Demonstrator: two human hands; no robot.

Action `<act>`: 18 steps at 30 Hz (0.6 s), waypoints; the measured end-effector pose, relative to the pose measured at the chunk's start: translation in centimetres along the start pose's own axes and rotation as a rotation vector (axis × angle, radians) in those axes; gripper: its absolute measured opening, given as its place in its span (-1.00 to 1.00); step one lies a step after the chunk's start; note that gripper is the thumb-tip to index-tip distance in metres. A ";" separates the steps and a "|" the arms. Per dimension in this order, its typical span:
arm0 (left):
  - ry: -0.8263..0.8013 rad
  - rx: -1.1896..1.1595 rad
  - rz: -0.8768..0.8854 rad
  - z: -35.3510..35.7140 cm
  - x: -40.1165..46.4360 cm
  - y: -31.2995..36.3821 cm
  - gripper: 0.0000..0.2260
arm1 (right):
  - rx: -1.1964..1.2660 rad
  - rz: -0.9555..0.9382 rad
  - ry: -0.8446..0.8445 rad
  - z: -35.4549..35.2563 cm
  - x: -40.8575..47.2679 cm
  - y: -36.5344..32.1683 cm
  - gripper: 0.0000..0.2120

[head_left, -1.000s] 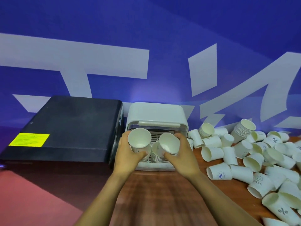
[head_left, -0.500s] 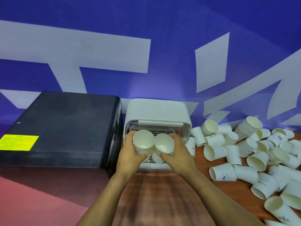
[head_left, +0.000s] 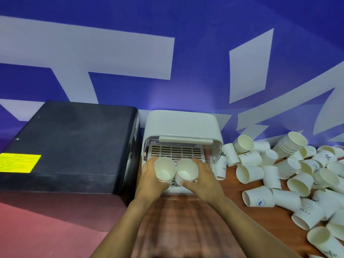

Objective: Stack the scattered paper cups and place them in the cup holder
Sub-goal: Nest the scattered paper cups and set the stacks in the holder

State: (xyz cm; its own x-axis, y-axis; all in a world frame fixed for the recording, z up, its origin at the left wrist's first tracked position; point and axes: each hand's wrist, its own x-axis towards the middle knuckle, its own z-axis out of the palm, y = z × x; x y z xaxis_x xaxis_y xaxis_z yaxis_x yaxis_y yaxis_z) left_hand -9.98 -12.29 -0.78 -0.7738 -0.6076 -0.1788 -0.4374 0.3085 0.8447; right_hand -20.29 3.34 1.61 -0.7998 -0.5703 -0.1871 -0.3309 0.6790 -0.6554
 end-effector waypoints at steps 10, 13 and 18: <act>-0.083 0.084 0.008 -1.1 -2.6 1.5 -0.06 | -0.006 -0.011 -0.097 -1.2 -1.2 1.7 -0.11; -0.077 0.069 0.074 -1.0 -5.1 2.6 -0.11 | 0.047 0.006 -0.127 -2.4 -3.3 2.7 -0.12; -0.062 0.070 0.146 -0.2 -8.2 3.9 -0.18 | 0.050 0.038 -0.141 -4.8 -8.2 5.3 -0.17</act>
State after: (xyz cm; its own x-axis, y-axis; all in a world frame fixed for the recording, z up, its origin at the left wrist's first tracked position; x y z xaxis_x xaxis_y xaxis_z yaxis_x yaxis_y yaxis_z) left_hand -5.22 -6.31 4.07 -0.8574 -0.5069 -0.0891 -0.3473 0.4420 0.8271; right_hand -17.88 13.84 3.23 -0.7321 -0.6060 -0.3111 -0.2732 0.6795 -0.6809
